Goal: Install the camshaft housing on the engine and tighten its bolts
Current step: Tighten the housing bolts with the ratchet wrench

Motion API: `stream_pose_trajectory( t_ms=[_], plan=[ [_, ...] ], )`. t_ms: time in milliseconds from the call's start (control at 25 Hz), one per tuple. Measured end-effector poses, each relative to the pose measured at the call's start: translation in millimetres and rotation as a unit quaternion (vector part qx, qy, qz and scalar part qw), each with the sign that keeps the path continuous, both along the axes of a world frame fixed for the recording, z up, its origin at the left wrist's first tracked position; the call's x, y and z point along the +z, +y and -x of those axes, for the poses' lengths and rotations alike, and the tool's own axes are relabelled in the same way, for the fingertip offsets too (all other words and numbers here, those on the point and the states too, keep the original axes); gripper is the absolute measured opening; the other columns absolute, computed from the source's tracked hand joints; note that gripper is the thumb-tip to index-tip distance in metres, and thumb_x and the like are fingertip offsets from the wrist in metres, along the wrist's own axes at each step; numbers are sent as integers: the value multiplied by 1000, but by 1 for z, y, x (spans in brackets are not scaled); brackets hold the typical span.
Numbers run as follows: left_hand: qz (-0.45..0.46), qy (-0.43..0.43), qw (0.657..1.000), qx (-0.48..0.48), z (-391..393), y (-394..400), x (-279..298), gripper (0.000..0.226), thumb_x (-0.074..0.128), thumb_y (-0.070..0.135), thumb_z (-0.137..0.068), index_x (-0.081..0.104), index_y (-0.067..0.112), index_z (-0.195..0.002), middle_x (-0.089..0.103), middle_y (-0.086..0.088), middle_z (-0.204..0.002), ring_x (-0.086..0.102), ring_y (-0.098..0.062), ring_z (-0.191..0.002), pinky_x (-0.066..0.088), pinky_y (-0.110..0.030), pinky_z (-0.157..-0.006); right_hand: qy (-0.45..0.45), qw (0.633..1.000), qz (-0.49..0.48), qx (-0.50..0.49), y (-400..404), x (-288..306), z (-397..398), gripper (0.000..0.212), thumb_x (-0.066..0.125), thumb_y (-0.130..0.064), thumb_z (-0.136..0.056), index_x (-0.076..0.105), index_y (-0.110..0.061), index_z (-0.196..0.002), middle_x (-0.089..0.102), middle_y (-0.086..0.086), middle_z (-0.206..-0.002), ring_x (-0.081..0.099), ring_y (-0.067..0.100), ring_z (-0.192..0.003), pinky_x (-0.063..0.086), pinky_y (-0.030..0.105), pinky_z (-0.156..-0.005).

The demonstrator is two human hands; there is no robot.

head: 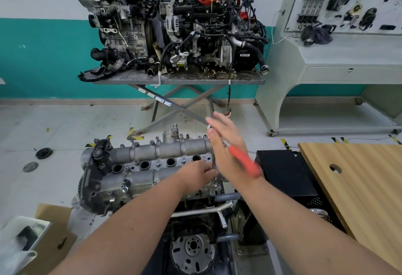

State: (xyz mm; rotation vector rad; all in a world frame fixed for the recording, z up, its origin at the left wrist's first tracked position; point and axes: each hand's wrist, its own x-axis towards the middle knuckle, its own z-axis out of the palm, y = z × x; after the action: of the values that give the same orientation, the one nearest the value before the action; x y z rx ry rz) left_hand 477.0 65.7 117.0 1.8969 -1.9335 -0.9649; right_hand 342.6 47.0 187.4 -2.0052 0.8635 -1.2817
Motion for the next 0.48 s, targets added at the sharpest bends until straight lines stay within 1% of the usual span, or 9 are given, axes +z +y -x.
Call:
stream_pose_trajectory(
  t_ms=[80,120,160,200,240,320,360,400,480],
  plan=[
    [-3,17,1000,4,2,-1,-1,23,47,24,-102,58,23,-81,57,2,-86,59,-23,-86,50,-37,-81,99,970,216,-42,-6,-4,-1,24,59,-16,-96,73,-15,-116,60,7,-137,53,23,-124,46,33,-104],
    [-2,63,998,21,3,0,-1,20,45,19,-104,63,18,-93,56,3,-91,61,-17,-90,51,-35,-88,144,948,277,-56,-9,-4,-1,22,64,-5,-91,73,-6,-110,65,12,-127,58,31,-114,51,42,-95],
    [3,98,995,35,5,0,-2,23,44,17,-105,65,9,-111,56,6,-92,61,-2,-88,51,-27,-89,182,931,308,-64,-10,-1,-1,24,67,1,-85,72,-2,-108,67,15,-118,61,35,-105,54,47,-84],
    [24,106,993,38,8,0,1,27,45,15,-105,61,3,-124,55,10,-89,58,13,-79,47,-14,-82,217,921,318,-63,-11,3,1,27,66,0,-84,70,-2,-111,66,16,-113,62,37,-99,54,49,-76],
    [59,74,995,34,11,1,4,30,49,12,-103,59,-2,-129,57,11,-88,55,18,-72,39,-2,-73,249,915,314,-54,-12,7,4,32,61,-10,-88,68,-3,-119,64,16,-113,61,37,-96,53,48,-74],
    [129,44,990,24,11,4,5,38,58,10,-98,54,-5,-134,65,-9,-104,56,5,-78,32,7,-69,308,906,291,-15,-12,15,11,50,48,-37,-95,58,-11,-137,58,16,-119,57,35,-98,51,46,-77],
    [142,41,989,16,9,6,9,40,59,13,-98,54,-3,-134,63,-13,-112,56,-4,-80,34,7,-72,329,903,276,10,-12,17,14,57,42,-45,-96,53,-15,-143,56,15,-122,55,33,-100,49,45,-78],
    [130,34,991,-2,8,7,9,36,57,21,-99,58,1,-130,62,-11,-110,58,-5,-80,42,0,-76,349,899,264,30,-11,20,16,59,37,-49,-97,48,-18,-147,53,14,-125,54,32,-102,48,44,-79],
    [62,11,998,-14,4,4,5,27,50,39,-100,65,16,-102,66,-1,-90,62,-11,-75,54,-30,-75,377,893,240,48,-13,27,18,58,30,-48,-100,43,-22,-150,51,11,-127,52,28,-102,48,42,-78]
  ],
)
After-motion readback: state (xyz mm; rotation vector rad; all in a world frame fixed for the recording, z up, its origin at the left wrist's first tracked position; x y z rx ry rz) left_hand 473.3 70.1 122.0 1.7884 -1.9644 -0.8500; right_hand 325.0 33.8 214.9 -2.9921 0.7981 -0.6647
